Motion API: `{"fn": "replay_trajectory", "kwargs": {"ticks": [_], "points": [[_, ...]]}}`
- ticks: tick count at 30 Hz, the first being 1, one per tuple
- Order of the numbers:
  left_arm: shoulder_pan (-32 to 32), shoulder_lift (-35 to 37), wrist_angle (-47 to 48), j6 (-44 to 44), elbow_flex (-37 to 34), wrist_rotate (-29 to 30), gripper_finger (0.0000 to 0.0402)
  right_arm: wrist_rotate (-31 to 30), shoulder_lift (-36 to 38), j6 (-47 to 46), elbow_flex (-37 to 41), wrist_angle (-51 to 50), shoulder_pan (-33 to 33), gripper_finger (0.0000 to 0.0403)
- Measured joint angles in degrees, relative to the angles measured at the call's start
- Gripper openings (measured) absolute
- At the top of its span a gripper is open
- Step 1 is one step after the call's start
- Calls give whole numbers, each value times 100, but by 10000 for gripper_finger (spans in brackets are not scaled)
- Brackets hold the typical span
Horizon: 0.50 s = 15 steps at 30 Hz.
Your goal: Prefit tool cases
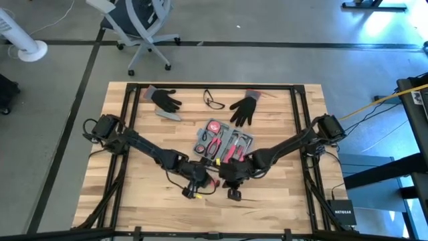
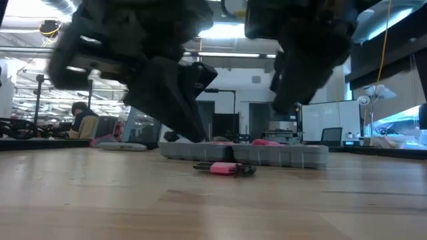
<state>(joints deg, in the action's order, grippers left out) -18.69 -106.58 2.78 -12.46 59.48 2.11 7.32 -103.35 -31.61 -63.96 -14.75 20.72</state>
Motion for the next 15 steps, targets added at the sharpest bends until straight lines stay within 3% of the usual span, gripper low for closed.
{"fn": "replay_trajectory", "kwargs": {"ticks": [4,10,15], "points": [[-63,-253,-139,-22,7,-39,0,-172,0,-242,-3,287,79,0],[11,-410,-450,159,7,624,0,-383,0,-516,-4,318,79,0],[156,-410,-373,-54,7,655,0,-348,0,-547,-4,260,66,0]]}}
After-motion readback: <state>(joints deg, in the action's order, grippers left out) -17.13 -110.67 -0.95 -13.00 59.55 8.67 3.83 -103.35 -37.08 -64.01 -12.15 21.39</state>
